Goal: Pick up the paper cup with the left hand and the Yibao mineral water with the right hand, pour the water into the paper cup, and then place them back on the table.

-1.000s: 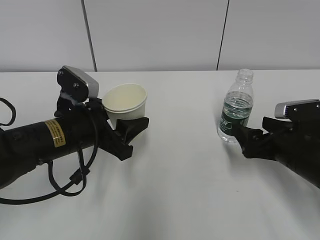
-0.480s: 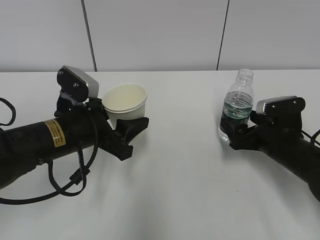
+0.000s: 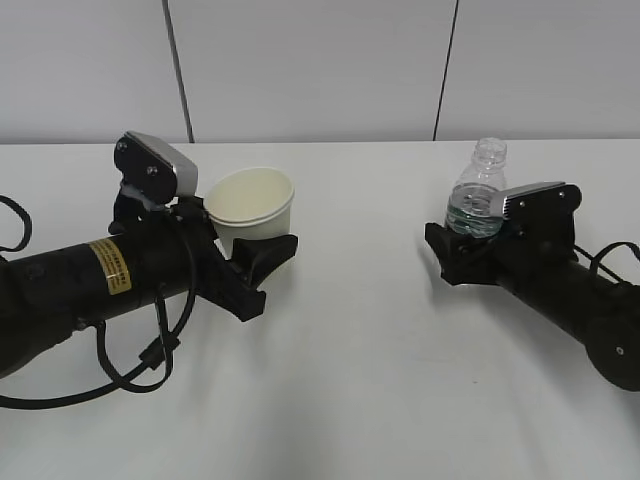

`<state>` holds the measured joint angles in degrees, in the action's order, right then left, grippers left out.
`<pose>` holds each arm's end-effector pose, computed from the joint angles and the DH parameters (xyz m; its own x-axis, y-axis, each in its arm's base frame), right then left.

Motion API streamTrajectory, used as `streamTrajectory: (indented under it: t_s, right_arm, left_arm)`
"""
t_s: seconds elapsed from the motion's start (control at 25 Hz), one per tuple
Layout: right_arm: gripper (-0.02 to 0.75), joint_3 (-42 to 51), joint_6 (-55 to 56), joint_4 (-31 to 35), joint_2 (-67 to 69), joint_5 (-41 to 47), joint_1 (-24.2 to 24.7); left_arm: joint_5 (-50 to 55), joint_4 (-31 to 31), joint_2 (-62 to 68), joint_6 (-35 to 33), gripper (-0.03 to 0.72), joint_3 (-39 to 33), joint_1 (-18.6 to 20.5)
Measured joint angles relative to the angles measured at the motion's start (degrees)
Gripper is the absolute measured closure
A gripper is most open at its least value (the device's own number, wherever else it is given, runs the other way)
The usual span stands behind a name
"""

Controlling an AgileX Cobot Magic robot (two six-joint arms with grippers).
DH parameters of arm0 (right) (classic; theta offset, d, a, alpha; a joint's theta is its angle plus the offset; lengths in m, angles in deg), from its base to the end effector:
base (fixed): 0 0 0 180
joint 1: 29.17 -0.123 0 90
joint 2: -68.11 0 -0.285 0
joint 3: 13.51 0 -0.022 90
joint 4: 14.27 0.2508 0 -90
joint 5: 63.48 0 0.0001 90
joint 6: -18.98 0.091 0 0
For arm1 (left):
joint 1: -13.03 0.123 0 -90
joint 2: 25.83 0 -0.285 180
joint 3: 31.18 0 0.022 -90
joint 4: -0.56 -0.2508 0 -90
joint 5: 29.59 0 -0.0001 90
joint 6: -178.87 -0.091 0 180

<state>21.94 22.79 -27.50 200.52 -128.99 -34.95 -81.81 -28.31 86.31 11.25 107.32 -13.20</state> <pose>0.3495 0.0544 0.0728 -0.2134 -0.0517 -0.9756 -0.3071 0.9515 0.0167 0.2714 -0.1724 0.1500 -0.1522 0.1878 -0.9704 0.7602 0.6497 0.0065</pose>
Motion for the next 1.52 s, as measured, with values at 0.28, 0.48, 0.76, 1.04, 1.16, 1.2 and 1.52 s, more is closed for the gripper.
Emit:
streamTrajectory:
  t_s: [0.28, 0.48, 0.76, 1.04, 1.16, 1.2, 1.52]
  right_arm:
    - [0.218, -0.32, -0.25, -0.16, 0.79, 0.00, 0.00]
    - [0.248, -0.32, -0.90, -0.35, 0.79, 0.00, 0.00]
    - [0.253, -0.32, -1.74, -0.75, 0.79, 0.00, 0.00]
    - [0.254, -0.32, -1.74, -0.75, 0.79, 0.00, 0.00]
    - [0.254, -0.32, -1.74, -1.00, 0.79, 0.00, 0.00]
    - [0.254, -0.32, -1.74, -1.09, 0.79, 0.00, 0.00]
    - [0.257, -0.43, -1.74, -2.04, -2.09, 1.76, -0.15]
  left_arm:
    - [0.00, 0.00, 0.00, 0.00, 0.263, 0.00, 0.00]
    - [0.00, 0.00, 0.00, 0.00, 0.263, -0.03, 0.00]
    - [0.00, 0.00, 0.00, 0.00, 0.263, -0.03, 0.00]
    - [0.00, 0.00, 0.00, 0.00, 0.263, -0.03, 0.00]
    - [0.07, 0.00, 0.00, 0.00, 0.263, -0.03, 0.00]
    - [0.22, 0.00, 0.00, 0.00, 0.263, -0.03, 0.00]
    - [0.79, 0.00, 0.00, 0.00, 0.263, -0.03, 0.00]
